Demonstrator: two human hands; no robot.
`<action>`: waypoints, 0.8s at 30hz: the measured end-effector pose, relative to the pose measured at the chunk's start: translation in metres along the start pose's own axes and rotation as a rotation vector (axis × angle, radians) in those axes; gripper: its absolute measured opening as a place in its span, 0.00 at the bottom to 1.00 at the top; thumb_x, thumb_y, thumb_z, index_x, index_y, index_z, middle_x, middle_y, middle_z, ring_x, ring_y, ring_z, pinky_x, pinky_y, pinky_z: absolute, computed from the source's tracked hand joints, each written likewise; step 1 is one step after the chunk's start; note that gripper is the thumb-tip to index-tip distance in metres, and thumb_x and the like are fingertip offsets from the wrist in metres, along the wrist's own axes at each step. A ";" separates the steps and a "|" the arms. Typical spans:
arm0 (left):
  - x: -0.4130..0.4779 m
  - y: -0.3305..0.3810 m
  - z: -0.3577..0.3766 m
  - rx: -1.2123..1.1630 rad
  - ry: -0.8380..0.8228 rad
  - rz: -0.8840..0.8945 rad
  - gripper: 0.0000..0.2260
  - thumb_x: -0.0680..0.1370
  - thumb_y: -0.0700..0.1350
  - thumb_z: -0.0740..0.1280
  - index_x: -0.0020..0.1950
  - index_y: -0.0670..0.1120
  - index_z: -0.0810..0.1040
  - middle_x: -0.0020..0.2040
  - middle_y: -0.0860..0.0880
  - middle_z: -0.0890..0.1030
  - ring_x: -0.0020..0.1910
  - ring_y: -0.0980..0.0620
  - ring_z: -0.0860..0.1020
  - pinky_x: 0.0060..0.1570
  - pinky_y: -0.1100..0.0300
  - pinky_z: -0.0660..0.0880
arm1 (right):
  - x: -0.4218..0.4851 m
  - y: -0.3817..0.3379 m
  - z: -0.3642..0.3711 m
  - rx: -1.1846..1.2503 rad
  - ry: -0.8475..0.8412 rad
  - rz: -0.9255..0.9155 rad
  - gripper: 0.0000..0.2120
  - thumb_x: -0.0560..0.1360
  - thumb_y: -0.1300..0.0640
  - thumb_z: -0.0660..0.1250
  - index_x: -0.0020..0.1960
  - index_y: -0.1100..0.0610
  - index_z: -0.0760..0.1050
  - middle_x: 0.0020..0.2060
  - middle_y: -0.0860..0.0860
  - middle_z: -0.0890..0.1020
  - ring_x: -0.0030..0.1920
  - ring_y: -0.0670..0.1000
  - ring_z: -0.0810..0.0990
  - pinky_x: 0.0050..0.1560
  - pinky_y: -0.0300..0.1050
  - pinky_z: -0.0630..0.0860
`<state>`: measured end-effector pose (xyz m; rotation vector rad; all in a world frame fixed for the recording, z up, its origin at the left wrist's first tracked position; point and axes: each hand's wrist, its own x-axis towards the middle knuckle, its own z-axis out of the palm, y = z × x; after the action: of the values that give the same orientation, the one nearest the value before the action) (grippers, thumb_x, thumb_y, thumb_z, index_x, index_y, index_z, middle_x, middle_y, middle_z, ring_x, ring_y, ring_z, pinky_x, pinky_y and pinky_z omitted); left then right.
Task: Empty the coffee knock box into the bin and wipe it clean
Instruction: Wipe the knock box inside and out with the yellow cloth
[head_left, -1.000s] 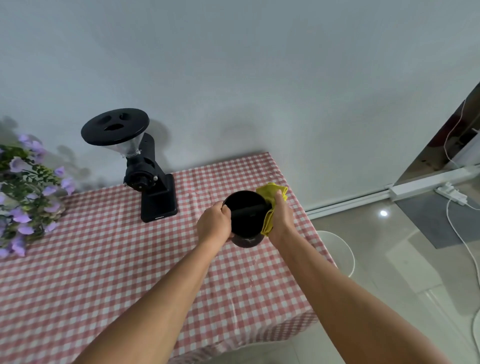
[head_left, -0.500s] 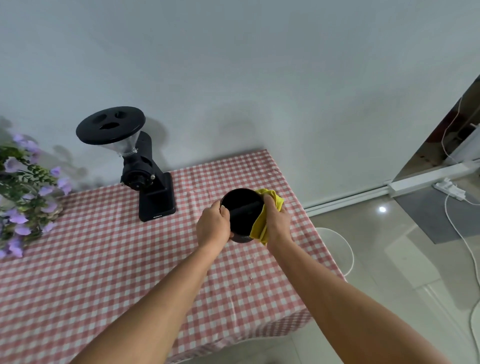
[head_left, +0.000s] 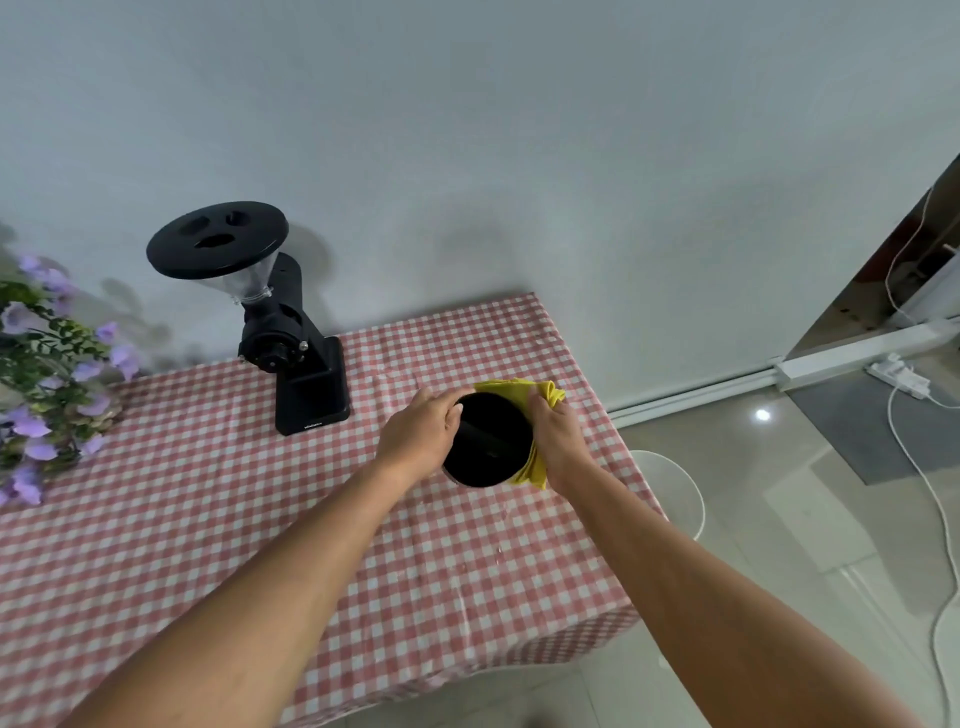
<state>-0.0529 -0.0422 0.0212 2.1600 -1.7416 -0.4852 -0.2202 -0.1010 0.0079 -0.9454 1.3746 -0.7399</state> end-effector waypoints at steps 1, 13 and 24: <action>0.002 -0.002 0.002 0.036 -0.018 0.010 0.19 0.87 0.54 0.50 0.76 0.58 0.69 0.65 0.47 0.75 0.57 0.45 0.80 0.51 0.54 0.77 | -0.002 0.000 0.000 -0.028 -0.028 -0.042 0.17 0.83 0.45 0.57 0.53 0.56 0.77 0.47 0.55 0.83 0.47 0.54 0.83 0.47 0.49 0.82; -0.001 -0.035 0.051 0.015 -0.132 -0.117 0.18 0.86 0.52 0.50 0.73 0.62 0.70 0.65 0.49 0.74 0.54 0.47 0.79 0.45 0.58 0.73 | -0.005 0.053 -0.001 0.022 -0.335 0.113 0.17 0.81 0.44 0.60 0.57 0.54 0.80 0.53 0.54 0.85 0.51 0.51 0.85 0.46 0.40 0.81; -0.001 -0.045 0.064 -0.027 -0.024 -0.236 0.17 0.86 0.52 0.50 0.71 0.60 0.72 0.64 0.47 0.76 0.56 0.44 0.79 0.45 0.55 0.71 | -0.001 0.087 0.009 0.117 -0.265 0.125 0.24 0.75 0.40 0.61 0.65 0.52 0.78 0.59 0.54 0.83 0.60 0.55 0.81 0.65 0.57 0.76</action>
<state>-0.0433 -0.0343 -0.0565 2.3611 -1.4896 -0.5919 -0.2198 -0.0597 -0.0689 -0.8247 1.1343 -0.5719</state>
